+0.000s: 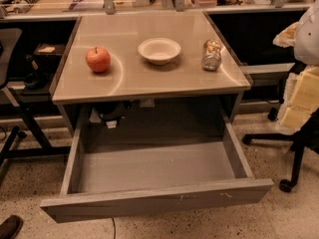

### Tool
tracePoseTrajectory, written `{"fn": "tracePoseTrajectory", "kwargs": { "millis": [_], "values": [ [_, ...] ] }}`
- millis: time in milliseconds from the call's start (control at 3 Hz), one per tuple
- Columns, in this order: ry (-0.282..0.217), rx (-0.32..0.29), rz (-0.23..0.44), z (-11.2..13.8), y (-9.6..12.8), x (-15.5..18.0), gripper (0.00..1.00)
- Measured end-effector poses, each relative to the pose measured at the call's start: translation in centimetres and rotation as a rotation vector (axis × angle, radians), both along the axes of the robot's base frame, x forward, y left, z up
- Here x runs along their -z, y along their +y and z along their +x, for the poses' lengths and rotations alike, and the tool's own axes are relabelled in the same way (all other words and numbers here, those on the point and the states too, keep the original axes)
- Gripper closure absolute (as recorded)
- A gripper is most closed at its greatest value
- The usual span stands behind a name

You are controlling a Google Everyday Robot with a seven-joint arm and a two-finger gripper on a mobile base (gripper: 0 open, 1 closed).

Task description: Place orange can into top drawer

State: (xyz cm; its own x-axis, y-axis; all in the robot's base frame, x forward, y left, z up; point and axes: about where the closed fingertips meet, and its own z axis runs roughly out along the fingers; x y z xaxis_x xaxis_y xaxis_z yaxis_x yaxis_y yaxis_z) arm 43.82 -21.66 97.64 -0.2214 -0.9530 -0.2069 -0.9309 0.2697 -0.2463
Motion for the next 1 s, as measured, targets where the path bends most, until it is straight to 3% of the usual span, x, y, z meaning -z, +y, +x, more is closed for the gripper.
{"fn": "tracePoseTrajectory", "kwargs": {
  "millis": [1000],
  "values": [
    [-0.012,-0.014,0.006,-0.06,0.13,-0.27,0.00]
  ]
}}
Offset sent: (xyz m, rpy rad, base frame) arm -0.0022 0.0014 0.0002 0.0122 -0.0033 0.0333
